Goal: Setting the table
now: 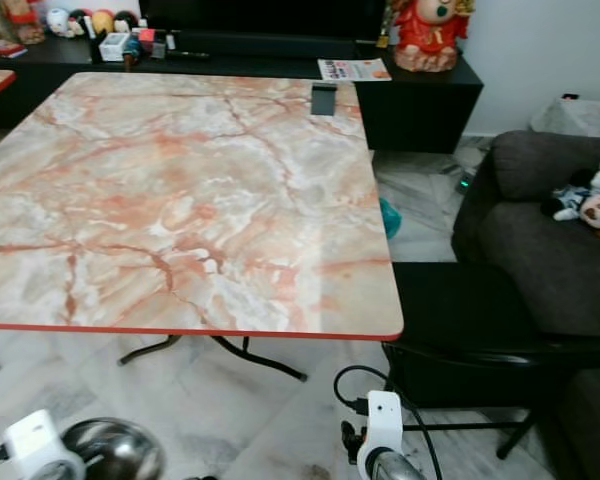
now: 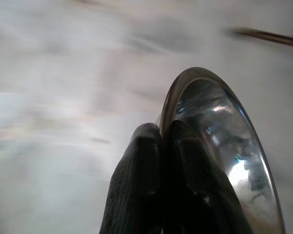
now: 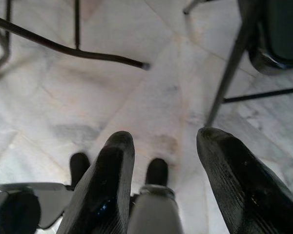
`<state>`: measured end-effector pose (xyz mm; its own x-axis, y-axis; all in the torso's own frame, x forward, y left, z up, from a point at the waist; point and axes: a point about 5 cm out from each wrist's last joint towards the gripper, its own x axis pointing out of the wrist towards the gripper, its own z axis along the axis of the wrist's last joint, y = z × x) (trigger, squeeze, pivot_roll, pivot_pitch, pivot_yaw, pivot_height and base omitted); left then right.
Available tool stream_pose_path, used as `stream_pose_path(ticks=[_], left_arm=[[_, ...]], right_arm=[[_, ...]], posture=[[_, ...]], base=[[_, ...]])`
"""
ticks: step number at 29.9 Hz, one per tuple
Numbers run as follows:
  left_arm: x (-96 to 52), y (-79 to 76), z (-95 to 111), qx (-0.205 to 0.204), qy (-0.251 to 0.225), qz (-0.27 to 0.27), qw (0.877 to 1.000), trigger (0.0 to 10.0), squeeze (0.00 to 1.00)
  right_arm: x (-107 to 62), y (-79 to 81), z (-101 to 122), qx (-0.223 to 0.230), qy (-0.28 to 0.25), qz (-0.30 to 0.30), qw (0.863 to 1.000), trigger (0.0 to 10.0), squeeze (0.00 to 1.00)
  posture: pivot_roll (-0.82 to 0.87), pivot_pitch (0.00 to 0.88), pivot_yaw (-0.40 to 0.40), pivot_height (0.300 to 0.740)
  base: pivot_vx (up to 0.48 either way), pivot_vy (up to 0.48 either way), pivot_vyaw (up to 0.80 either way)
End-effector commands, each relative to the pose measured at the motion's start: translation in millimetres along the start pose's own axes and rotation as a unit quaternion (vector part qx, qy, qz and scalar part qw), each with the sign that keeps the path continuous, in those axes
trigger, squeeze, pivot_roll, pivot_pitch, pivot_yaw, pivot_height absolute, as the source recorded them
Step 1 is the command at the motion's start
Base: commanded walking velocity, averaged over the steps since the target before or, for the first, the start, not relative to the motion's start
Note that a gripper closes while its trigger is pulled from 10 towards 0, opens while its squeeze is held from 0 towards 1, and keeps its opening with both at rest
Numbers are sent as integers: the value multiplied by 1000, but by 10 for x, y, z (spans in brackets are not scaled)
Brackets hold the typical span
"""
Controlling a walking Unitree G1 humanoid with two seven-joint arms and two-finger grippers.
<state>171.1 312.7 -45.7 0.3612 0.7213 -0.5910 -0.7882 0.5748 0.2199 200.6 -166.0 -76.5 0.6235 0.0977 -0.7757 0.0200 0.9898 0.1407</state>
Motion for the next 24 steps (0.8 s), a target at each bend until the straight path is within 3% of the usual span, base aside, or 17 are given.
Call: stream_pose_path(ticks=[1, 4, 6, 8, 10, 12, 13, 15, 16, 17, 18, 19, 20, 21, 22, 24], left_arm=[[49, 205, 124, 10, -37, 79, 996, 10000, 0], [107, 575, 403, -1, -102, 197, 975, 10000, 0], [110, 631, 456, 0, -114, 215, 970, 10000, 0], [119, 783, 726, 7, -168, 262, 950, 10000, 0], [82, 885, 1086, 11, -242, 302, 922, 10000, 0], [-14, 924, 1479, 10, -320, 332, 887, 10000, 0], [-139, 949, 1827, 6, -382, 357, 853, 10000, 0], [-233, 971, 2025, 1, -417, 374, 829, 10000, 0], [-460, 973, 2392, 15, -486, 393, 781, 10000, 0], [-551, 971, 2511, 21, -509, 400, 762, 10000, 0], [-732, 929, 2736, 18, -554, 394, 733, 10000, 0], [-849, 901, 2864, 14, -580, 389, 715, 10000, 0], [-1120, 797, 3123, 7, -637, 366, 679, 10000, 0], [-1187, 697, 3217, -5, -656, 322, 683, 10000, 0], [-1270, 534, 3321, -26, -674, 245, 696, 10000, 0], [-1269, 282, 3412, -64, -658, 117, 741, 10000, 0]], right_arm=[[-4, -19, -16, -6, 7, -1, 1000, 10000, 0], [-2, -16, -6, -7, 7, 1, 1000, 10000, 0], [-2, -15, -5, -8, 7, 2, 1000, 10000, 0], [3, -2, 7, -11, 7, 4, 1000, 10000, 0], [7, 11, 20, -13, 6, 7, 1000, 10000, 0], [11, 21, 30, -15, 6, 9, 1000, 10000, 0], [14, 31, 39, -18, 6, 11, 1000, 10000, 0], [16, 37, 41, -18, 6, 12, 1000, 10000, 0], [16, 39, 42, -17, 6, 12, 1000, 10000, 0], [17, 39, 43, -16, 6, 13, 1000, 10000, 0], [17, 43, 45, -17, 5, 13, 1000, 10000, 0], [18, 45, 46, -17, 5, 14, 1000, 10000, 0], [17, 46, 40, -17, 6, 14, 1000, 10000, 0], [16, 44, 36, -17, 7, 14, 1000, 10000, 0], [15, 43, 33, -17, 7, 13, 1000, 10000, 0], [14, 41, 28, -19, 7, 12, 1000, 10000, 0]], posture=[[104, 129, -69, 731], [117, 132, -79, 731], [117, 132, -79, 731], [130, 134, -85, 731], [136, 133, -87, 731], [140, 133, -90, 731], [143, 132, -91, 731], [141, 132, -91, 731], [140, 128, -89, 731], [140, 128, -89, 731], [140, 126, -88, 731], [140, 126, -88, 731], [140, 121, -84, 731], [139, 114, -81, 731], [139, 114, -81, 731], [133, 111, -78, 731]], base=[[0, 0, 0], [0, 0, 0], [0, 0, 0], [0, 0, 0], [0, 0, 0], [0, 0, 0], [0, 0, 0], [0, 0, 0], [0, 0, 0], [0, 0, 0], [0, 0, 0], [0, 0, 0], [0, 0, 0], [0, 0, 0], [0, 0, 0], [0, 0, 0]])
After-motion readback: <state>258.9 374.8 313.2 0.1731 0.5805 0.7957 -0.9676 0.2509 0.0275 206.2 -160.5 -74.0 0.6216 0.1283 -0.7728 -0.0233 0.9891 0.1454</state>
